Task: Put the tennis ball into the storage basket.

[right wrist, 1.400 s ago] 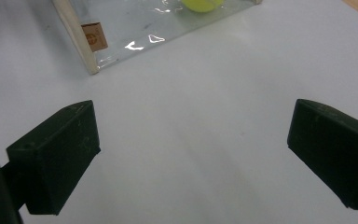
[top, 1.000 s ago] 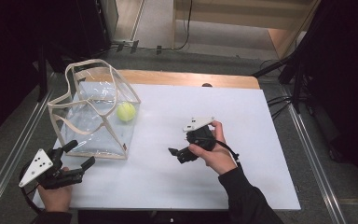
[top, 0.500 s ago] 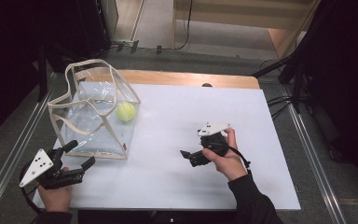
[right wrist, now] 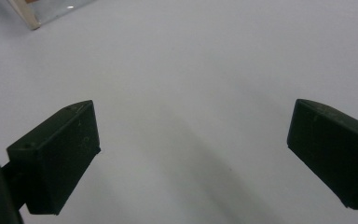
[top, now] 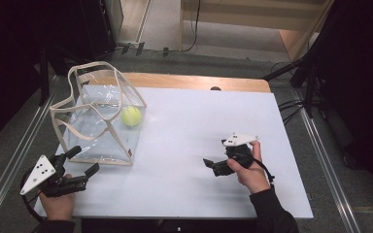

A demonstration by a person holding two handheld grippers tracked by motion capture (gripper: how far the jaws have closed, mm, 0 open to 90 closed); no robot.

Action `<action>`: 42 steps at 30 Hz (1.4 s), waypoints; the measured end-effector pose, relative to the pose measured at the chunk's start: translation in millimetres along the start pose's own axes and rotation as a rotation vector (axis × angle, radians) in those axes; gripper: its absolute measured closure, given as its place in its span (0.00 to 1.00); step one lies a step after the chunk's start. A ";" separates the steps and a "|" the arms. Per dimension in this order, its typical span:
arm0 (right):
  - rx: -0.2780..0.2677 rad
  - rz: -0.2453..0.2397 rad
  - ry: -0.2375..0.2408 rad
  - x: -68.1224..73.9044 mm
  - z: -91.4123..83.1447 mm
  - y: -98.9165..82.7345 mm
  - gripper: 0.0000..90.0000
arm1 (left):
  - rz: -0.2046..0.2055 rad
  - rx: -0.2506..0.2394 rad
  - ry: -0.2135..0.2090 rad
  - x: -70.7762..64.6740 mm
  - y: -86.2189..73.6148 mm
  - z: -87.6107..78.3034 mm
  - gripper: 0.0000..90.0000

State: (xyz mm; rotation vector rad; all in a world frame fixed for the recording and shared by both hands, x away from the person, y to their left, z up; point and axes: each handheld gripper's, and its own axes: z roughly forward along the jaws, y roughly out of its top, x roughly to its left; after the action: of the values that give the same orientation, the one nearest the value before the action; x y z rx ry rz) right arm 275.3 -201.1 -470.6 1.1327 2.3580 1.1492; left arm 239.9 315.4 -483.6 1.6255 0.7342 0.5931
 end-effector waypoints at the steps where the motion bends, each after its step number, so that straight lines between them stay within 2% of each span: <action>1: 0.000 0.013 -0.004 -3.9 -2.6 -4.6 0.01 | 0.000 0.000 -0.001 -0.2 0.0 0.0 0.14; 17: -0.030 0.067 -0.051 -25.9 -23.4 -34.8 0.01 | 0.004 0.003 0.001 -0.5 -0.1 -0.1 0.14; 21: -0.036 0.097 -0.058 -32.4 -29.6 -46.3 0.01 | 0.005 0.003 0.001 -0.5 0.0 -0.1 0.14; 28: -0.054 0.111 -0.070 -39.7 -35.7 -58.5 0.01 | 0.003 0.000 0.001 -0.5 -0.1 -0.1 0.14; 29: -0.046 0.107 -0.088 -40.8 -37.9 -61.6 0.01 | 0.000 -0.001 0.002 -0.5 -0.2 0.0 0.14; 31: -0.049 0.114 -0.096 -42.7 -40.4 -64.5 0.01 | 0.000 -0.001 0.002 -0.4 -0.2 0.1 0.14; 34: -0.053 0.120 -0.092 -44.8 -43.4 -67.6 0.01 | -0.001 -0.001 0.002 -0.1 -0.2 0.0 0.14; 42: -0.088 0.138 -0.114 -54.7 -57.3 -79.3 0.01 | -0.003 -0.001 0.003 1.0 0.1 0.2 0.14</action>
State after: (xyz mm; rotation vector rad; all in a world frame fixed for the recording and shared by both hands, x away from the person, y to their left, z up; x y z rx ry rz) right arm 237.9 -303.0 -498.6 1.3110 2.1518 1.1872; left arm 240.7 316.0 -483.5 1.6229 0.7386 0.5939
